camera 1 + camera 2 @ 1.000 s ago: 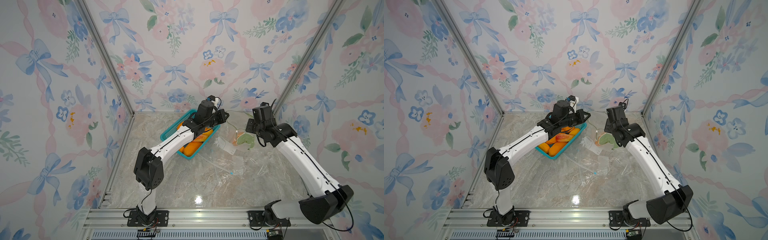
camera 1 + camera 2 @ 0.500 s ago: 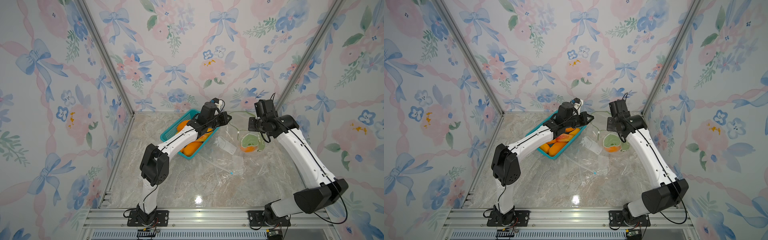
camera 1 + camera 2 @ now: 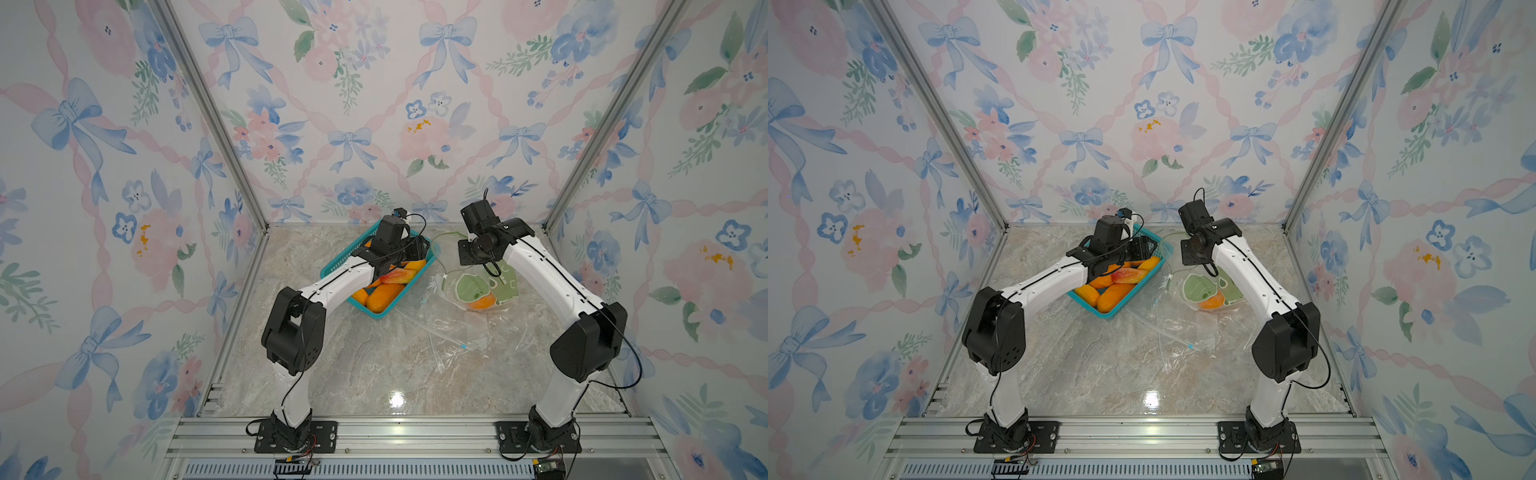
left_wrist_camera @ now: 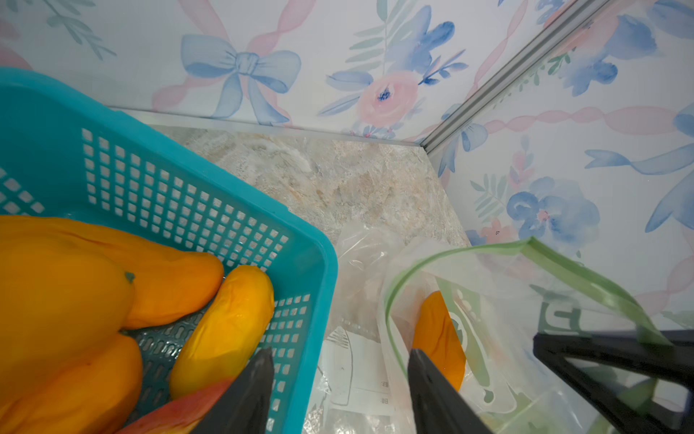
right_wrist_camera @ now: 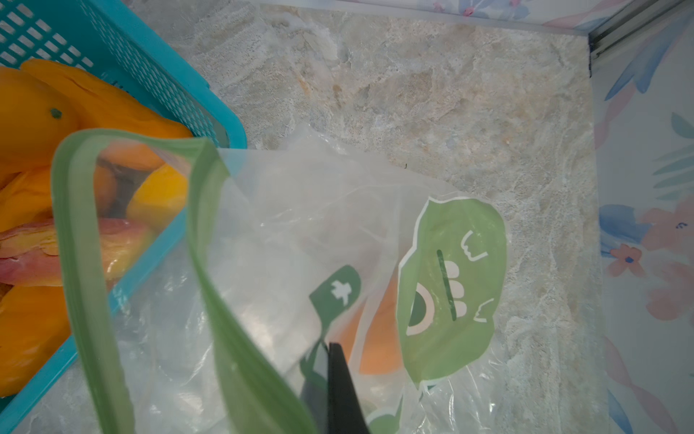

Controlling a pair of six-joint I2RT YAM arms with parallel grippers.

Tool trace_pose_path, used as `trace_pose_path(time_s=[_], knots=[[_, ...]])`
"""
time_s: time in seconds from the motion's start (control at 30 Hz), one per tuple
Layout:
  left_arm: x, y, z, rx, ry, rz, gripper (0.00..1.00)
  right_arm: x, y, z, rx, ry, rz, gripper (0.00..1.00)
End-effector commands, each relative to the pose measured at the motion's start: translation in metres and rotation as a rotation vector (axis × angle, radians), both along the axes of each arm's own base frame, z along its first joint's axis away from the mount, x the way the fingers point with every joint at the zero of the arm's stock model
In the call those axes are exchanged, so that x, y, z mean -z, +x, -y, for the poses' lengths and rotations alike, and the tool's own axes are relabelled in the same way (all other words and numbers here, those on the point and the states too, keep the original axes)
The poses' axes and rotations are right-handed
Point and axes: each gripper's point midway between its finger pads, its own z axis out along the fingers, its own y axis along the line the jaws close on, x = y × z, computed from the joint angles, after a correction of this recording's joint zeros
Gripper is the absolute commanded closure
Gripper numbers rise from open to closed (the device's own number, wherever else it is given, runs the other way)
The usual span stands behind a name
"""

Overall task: Place the mango in a zip-top bag and seal the zipper
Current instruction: Adjust the zipper food storage bag in the zipper food storage bag, then pick up the mango from the basket.

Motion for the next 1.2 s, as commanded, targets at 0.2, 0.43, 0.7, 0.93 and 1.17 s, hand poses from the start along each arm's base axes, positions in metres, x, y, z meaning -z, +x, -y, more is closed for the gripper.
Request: trace_pose_path(time_s=[0.2, 0.43, 0.7, 0.93, 1.17], knots=[[0.025, -0.016, -0.068, 0.217, 0.454, 0.127, 0.16, 0.005, -0.007, -0.011, -0.034, -0.006, -0.038, 1.00], [0.080, -0.026, -0.073, 0.377, 0.561, 0.061, 0.10, 0.004, -0.009, -0.017, -0.044, 0.030, -0.033, 0.99], [0.119, -0.009, -0.077, 0.350, 0.620, -0.016, 0.09, 0.004, -0.009, -0.019, -0.050, 0.043, -0.029, 0.99], [0.135, -0.009, -0.081, 0.347, 0.649, -0.049, 0.15, 0.005, -0.008, -0.018, -0.045, 0.044, -0.026, 0.99], [0.149, -0.008, -0.081, 0.350, 0.652, -0.078, 0.15, 0.007, -0.007, -0.018, -0.043, 0.043, -0.028, 0.98]])
